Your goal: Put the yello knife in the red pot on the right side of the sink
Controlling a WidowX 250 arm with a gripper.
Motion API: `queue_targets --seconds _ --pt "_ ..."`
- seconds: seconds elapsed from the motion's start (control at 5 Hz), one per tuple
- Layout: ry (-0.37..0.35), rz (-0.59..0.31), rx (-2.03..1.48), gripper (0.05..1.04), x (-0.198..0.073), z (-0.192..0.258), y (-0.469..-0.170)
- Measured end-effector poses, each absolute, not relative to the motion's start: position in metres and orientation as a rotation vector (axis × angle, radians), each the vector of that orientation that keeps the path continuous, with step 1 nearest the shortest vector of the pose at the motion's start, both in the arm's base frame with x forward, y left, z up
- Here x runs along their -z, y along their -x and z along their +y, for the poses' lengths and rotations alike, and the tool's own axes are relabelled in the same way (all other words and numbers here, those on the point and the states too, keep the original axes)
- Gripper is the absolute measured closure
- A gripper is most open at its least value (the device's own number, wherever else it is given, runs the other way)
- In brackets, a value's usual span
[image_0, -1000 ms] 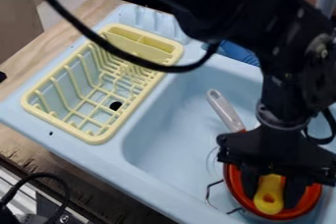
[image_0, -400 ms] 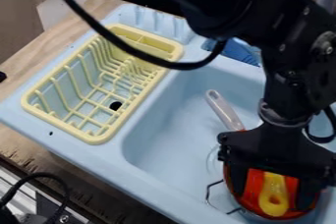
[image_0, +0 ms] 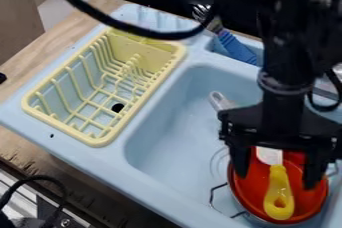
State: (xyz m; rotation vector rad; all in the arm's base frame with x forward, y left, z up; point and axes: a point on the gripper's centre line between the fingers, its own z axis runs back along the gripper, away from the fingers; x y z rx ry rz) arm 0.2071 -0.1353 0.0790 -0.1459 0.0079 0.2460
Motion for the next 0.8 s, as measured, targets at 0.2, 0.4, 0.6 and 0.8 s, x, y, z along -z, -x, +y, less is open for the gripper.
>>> queue_targets --seconds 0.2,0.4,0.6,0.8 --pt "0.133 -0.055 -0.277 0.085 -0.094 -0.118 -0.209" --pt "0.135 -0.109 -0.278 0.085 -0.097 -0.092 -0.21" --pt "0.096 -0.163 -0.308 0.085 -0.096 -0.062 -0.22" --pt "-0.003 -0.223 -0.361 0.085 -0.096 -0.023 -0.231"
